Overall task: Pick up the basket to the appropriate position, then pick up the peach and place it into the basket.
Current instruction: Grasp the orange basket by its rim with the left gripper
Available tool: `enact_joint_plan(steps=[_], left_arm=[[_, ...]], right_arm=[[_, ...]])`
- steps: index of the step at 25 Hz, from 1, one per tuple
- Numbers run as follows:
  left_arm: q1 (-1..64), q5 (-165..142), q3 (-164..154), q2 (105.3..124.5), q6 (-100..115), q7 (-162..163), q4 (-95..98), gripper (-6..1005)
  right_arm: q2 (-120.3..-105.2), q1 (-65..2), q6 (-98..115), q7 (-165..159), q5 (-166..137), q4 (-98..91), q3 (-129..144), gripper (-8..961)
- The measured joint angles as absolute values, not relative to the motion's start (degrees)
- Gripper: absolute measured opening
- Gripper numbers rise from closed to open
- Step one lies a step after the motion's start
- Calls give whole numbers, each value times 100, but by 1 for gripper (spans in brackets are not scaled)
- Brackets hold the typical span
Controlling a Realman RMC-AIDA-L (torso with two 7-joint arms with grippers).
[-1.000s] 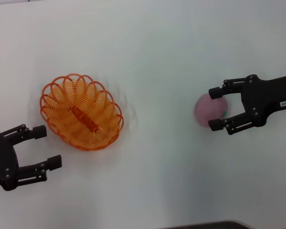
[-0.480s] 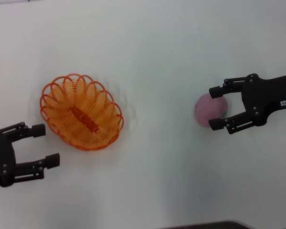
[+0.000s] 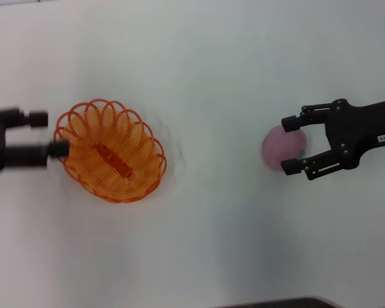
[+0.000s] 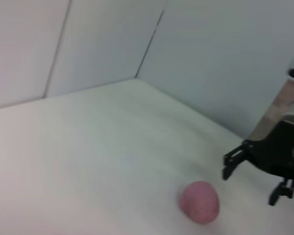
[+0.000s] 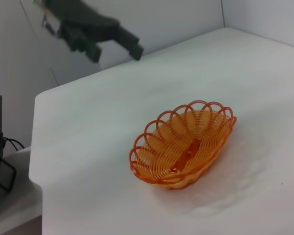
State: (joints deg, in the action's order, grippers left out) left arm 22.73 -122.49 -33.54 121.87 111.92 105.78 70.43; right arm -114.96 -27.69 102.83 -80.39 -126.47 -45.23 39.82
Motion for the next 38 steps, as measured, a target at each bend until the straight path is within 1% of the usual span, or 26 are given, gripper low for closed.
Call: enact_joint_plan(steps=[2,4,9,14,20,22,24,26,29,34,38], left_arm=[[2565,-12435,-3480,12129,11142,11174,7230,858],[2838,-12671,-3638,12113,11071,11596,7437,858],[3459,-13554,-4372,12116,10453,12636,7774,858],[3897,-14456,-4950,12109,9801,13269,7693,859],[4413,-15563,-5645,12165,9402,13687,7331,859],[4564,-15962,-5833,12229,9181,13761,7046,859],[4670,-16205,-5961,12307,8948,13777,6704,859],[4742,-16340,-6089,12340,8679,13780,6354,858],[4825,-16361,-6341,12325,8197,13787,5729,858],[4856,-16373,-6577,12293,7874,13858,5471,858],[4842,-16375,-6737,12244,7710,13993,5374,837]], right_arm=[[-11495,-2769,10280,-8038,-12647,-4525,3984,930],[-11493,-2768,10272,-8038,-12648,-4526,3986,930],[-11481,-2768,10275,-8029,-12647,-4527,3964,931],[-11479,-2782,10266,-8026,-12648,-4527,3973,931],[-11479,-2823,10260,-8019,-12648,-4527,3967,931],[-11488,-2830,10247,-7981,-12647,-4521,3975,931],[-11498,-2833,10244,-7927,-12648,-4505,3974,931],[-11504,-2835,10242,-7885,-12647,-4488,3962,931],[-11510,-2829,10227,-7875,-12647,-4477,3953,931],[-11524,-2813,10215,-7869,-12647,-4474,3942,931],[-11532,-2788,10188,-7813,-12648,-4473,3938,930]])
